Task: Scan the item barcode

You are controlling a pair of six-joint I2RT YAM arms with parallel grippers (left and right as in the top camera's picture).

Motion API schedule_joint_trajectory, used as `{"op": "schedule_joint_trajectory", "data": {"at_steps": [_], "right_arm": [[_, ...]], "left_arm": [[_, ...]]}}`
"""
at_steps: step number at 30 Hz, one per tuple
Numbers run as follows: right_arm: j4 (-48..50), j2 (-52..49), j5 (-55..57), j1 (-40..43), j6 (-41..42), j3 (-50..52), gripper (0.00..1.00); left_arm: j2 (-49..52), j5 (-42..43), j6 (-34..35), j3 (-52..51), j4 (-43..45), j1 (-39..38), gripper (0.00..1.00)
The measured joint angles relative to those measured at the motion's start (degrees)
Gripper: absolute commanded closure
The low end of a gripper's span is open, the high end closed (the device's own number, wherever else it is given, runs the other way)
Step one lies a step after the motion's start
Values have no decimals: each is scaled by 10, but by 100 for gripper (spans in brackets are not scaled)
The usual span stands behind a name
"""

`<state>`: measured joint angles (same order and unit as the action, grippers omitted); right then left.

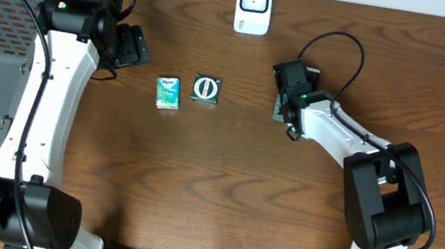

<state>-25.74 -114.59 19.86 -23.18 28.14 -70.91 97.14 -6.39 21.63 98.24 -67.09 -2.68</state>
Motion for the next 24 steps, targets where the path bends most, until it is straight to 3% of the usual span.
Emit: {"op": "schedule_joint_trajectory", "data": {"at_steps": [1, 10, 24], "right_arm": [[-6, 0, 5, 3, 0, -2, 99], [-102, -5, -70, 15, -6, -59, 99], [-40, 24, -548, 93, -108, -80, 99]], "left_arm": [[0, 0, 0, 0, 0, 0, 2], [0, 0, 0, 0, 0, 0, 2], [0, 0, 0, 0, 0, 0, 2]]}}
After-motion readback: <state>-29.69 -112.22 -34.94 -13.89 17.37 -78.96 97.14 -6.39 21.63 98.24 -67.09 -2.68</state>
